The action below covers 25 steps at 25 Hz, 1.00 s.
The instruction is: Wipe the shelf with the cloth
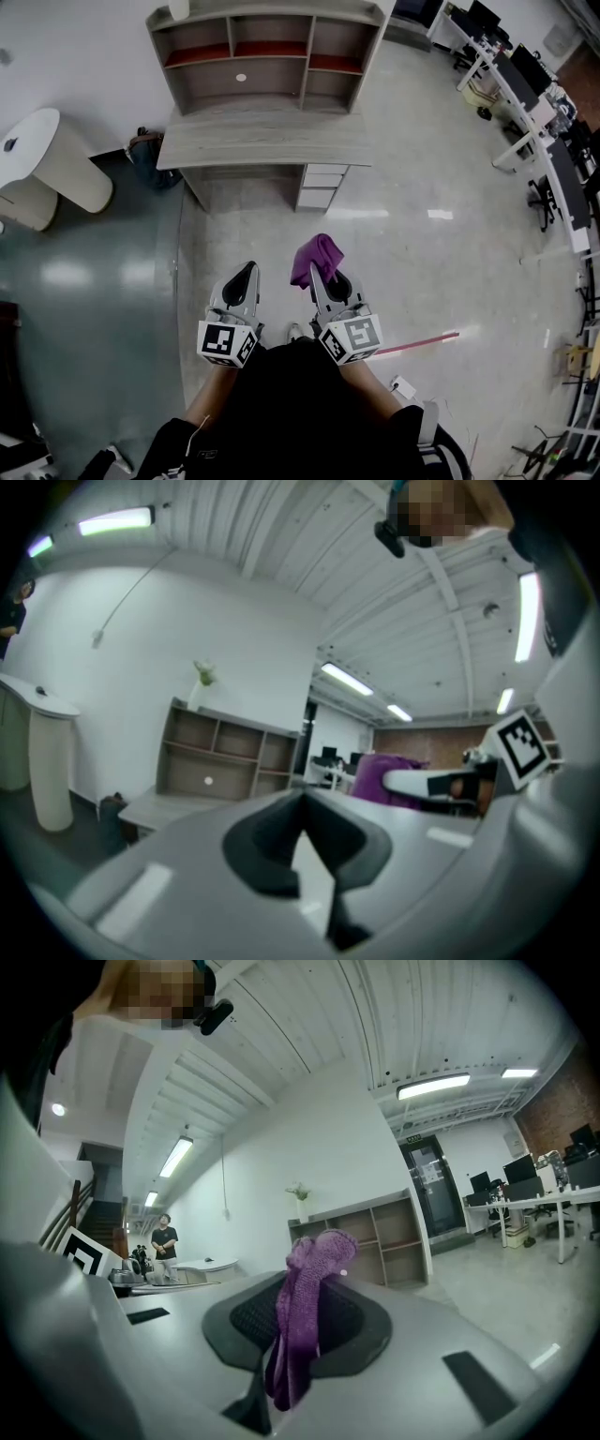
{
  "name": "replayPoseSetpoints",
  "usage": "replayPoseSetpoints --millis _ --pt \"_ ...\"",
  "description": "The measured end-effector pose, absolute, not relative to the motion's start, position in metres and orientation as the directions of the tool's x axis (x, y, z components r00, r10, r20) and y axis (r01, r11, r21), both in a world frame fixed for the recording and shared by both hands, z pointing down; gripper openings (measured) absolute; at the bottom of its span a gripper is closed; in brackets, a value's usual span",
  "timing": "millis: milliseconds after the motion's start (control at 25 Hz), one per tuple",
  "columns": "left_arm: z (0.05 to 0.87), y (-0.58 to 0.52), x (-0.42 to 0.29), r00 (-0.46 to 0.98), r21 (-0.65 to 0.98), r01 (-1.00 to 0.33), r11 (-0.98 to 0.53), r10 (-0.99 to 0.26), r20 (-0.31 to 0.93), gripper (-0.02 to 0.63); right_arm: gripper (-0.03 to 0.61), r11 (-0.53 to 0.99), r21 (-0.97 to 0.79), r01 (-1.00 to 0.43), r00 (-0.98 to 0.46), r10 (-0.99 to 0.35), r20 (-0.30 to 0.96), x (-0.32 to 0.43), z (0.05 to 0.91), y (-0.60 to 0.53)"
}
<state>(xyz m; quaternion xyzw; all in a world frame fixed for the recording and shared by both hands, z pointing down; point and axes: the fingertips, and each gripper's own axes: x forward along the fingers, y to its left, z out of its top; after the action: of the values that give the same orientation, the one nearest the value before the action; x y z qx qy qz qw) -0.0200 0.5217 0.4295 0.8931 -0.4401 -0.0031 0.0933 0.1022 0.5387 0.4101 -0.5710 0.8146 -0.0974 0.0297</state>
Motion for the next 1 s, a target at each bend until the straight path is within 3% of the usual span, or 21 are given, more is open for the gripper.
replayPoseSetpoints --millis 560,1000 --pt "0.439 0.48 0.014 0.563 0.171 -0.822 -0.543 -0.82 0.102 0.002 0.057 0.389 -0.219 -0.895 -0.412 -0.908 0.07 0.131 0.423 0.486" --pt "0.443 0.341 -0.011 0.613 0.187 -0.783 -0.593 -0.787 0.07 0.002 0.057 0.342 -0.185 -0.921 -0.359 -0.931 0.065 0.105 0.423 0.359"
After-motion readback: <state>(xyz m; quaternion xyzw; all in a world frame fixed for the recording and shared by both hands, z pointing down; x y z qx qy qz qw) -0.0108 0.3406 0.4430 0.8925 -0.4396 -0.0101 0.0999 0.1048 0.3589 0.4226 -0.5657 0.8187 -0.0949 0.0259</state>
